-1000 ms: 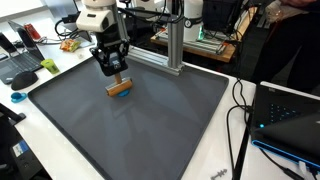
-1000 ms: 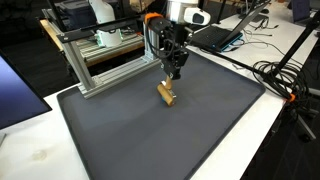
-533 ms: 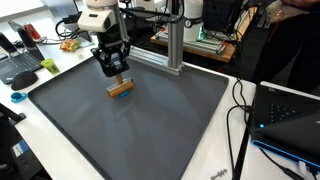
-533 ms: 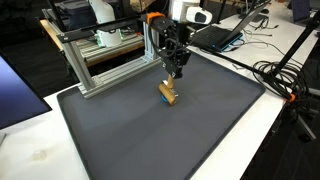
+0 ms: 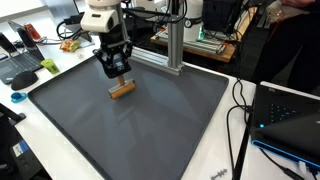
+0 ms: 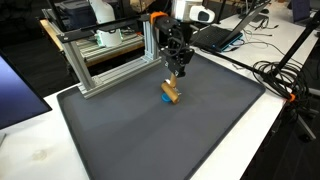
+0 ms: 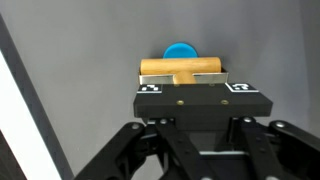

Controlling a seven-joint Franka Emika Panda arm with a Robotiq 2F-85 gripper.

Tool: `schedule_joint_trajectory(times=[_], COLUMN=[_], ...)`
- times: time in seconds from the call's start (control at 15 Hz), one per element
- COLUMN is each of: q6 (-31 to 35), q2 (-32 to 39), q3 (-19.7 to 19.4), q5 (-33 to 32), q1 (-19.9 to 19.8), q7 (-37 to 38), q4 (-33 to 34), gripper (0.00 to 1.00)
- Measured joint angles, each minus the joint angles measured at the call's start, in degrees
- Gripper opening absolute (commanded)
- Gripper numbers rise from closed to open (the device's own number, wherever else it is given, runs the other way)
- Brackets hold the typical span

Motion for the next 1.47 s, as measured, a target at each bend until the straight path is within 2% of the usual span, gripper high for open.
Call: schedule_joint_trajectory(times=[1.47], q6=[-0.38], q2=[0.28], q3=[-0.82], q5=[-0.13], q1=[0.02], q7=[1.48], q4=[0.36], gripper=[0.22])
